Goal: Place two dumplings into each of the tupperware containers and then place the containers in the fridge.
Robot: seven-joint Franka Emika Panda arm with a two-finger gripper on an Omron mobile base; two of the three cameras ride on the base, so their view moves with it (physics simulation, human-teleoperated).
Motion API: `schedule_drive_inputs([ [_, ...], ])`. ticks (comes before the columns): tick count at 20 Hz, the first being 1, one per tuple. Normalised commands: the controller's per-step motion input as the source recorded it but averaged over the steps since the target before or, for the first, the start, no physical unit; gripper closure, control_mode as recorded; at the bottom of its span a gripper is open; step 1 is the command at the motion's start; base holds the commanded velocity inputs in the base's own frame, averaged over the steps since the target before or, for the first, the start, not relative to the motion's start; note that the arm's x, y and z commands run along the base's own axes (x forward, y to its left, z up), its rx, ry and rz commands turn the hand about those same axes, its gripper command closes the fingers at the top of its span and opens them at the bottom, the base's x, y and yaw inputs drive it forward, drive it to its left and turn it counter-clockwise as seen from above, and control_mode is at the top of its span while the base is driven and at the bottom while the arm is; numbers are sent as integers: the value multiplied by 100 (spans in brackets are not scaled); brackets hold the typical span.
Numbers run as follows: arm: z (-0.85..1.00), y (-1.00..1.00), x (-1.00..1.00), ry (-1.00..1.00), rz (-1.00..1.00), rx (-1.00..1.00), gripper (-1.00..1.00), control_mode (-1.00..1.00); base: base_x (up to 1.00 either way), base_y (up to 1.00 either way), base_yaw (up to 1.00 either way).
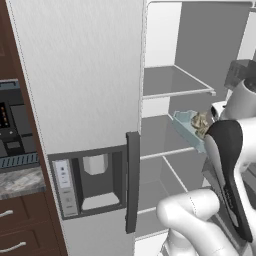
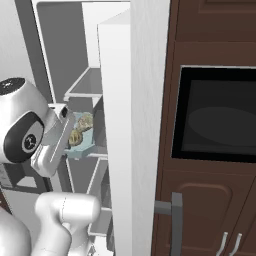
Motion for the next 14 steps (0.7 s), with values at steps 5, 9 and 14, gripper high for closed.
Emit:
schedule_drive_inputs([
  [5,44,0,-3,-1,0,-15,100,-100,0,0,0],
  [9,31,-29,0,-3,4,-16,100,-100,0,0,0],
  [14,18,-16,3,-17,9,-4,100,-100,0,0,0],
])
